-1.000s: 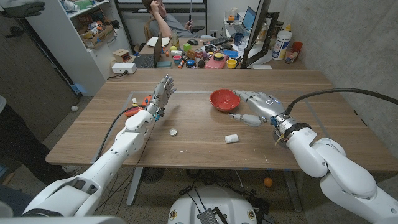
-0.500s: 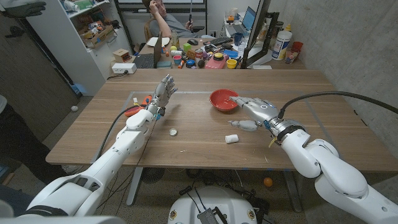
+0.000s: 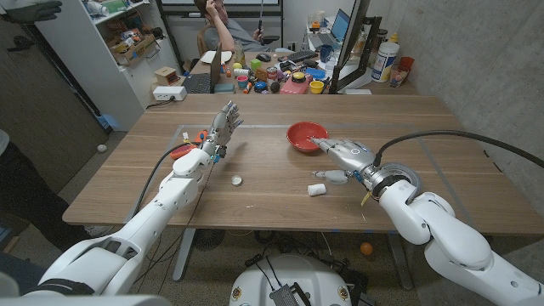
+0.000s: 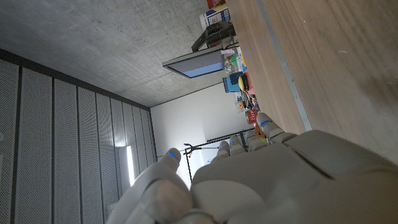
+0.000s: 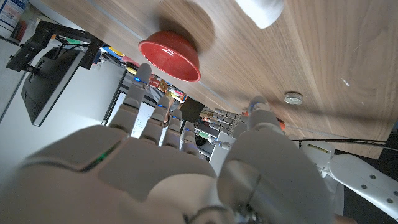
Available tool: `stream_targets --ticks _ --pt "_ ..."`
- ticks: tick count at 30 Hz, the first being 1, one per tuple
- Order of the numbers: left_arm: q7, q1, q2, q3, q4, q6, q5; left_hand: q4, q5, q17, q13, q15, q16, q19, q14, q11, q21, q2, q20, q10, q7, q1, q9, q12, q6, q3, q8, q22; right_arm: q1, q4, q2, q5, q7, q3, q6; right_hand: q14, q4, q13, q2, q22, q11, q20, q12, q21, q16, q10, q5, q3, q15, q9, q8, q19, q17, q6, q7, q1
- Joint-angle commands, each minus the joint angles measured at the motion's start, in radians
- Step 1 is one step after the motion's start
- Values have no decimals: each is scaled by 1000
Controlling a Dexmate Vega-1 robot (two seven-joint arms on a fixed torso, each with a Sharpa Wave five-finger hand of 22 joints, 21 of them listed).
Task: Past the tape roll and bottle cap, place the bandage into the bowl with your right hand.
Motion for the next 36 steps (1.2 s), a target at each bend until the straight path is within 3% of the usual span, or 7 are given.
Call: stream_targets --ticks 1,21,36 --pt "16 5 8 2 -28 18 7 0 4 3 1 -34 5 3 -10 2 -1 109 -51 -19 1 -3 5 4 -29 -5 4 6 -8 46 -25 17 -39 -5 33 1 -1 5 -4 0 -5 0 2 -3 -1 3 8 1 -6 4 4 8 1 -6 0 15" --pt "40 14 18 15 -78 38 19 0 5 3 1 -34 5 3 -9 3 -3 109 -50 -18 2 -3 5 4 -28 -6 4 5 20 126 -45 7 -40 -56 48 3 1 5 0 1 -19 -15 2 -21 -1 -7 18 4 -19 5 0 27 2 -34 -4 74" --pt "63 27 33 20 -118 55 24 1 5 3 1 -33 5 4 -9 4 -5 108 -49 -18 2 -5 5 4 -28 -9 4 5 55 191 -42 -8 -72 -100 65 10 -5 5 22 2 -39 -45 7 -42 0 -4 37 24 -56 5 8 52 1 -40 -16 196"
